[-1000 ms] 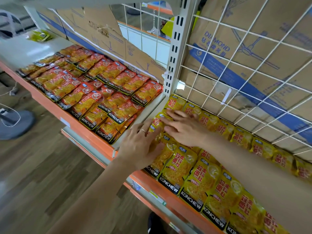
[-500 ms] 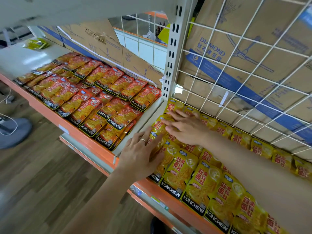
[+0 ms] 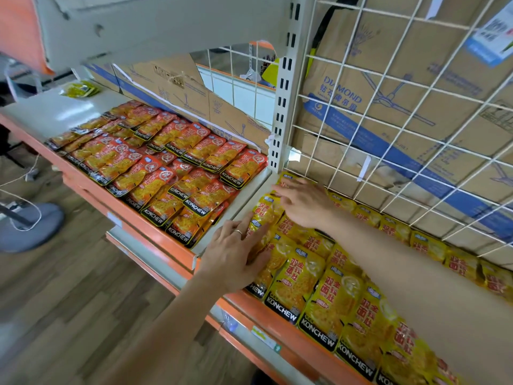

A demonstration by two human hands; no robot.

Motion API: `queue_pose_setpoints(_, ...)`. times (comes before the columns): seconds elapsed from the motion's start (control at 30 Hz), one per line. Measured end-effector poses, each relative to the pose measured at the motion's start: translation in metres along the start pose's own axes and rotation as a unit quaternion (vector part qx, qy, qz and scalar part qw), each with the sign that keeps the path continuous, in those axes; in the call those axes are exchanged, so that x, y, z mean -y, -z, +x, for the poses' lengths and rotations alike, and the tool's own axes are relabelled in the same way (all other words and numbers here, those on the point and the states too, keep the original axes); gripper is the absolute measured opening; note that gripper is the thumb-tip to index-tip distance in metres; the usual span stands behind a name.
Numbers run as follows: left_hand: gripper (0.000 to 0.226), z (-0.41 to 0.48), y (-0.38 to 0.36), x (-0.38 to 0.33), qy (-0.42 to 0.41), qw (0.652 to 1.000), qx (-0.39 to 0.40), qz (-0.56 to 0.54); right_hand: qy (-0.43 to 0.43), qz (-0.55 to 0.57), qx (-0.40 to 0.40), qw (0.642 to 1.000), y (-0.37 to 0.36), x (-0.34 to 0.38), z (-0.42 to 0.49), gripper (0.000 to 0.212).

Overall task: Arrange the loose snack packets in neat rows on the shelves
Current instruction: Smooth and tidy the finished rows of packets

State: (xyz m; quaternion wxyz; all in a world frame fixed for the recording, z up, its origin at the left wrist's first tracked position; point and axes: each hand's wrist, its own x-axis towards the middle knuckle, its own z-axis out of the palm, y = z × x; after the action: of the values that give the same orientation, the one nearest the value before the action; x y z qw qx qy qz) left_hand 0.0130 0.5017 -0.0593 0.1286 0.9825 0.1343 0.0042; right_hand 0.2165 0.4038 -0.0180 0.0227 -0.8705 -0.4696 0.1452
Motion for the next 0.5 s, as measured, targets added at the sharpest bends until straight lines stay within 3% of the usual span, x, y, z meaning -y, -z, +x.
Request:
queue_pose_setpoints(0.17, 0.071, 0.000, 0.000, 0.000, 0.013, 1.000, -0.001, -0.014, 0.013, -0.011, 0.059, 0.998, 0.005, -0.016, 0.021, 0.052)
queue_pose_setpoints(0.5, 0.062, 0.003, -0.003, 0.003, 0.005, 1.000, -0.014, -0.007, -0.001, -0.008, 0.040, 0.999, 0.004, -0.013, 0.010, 0.054)
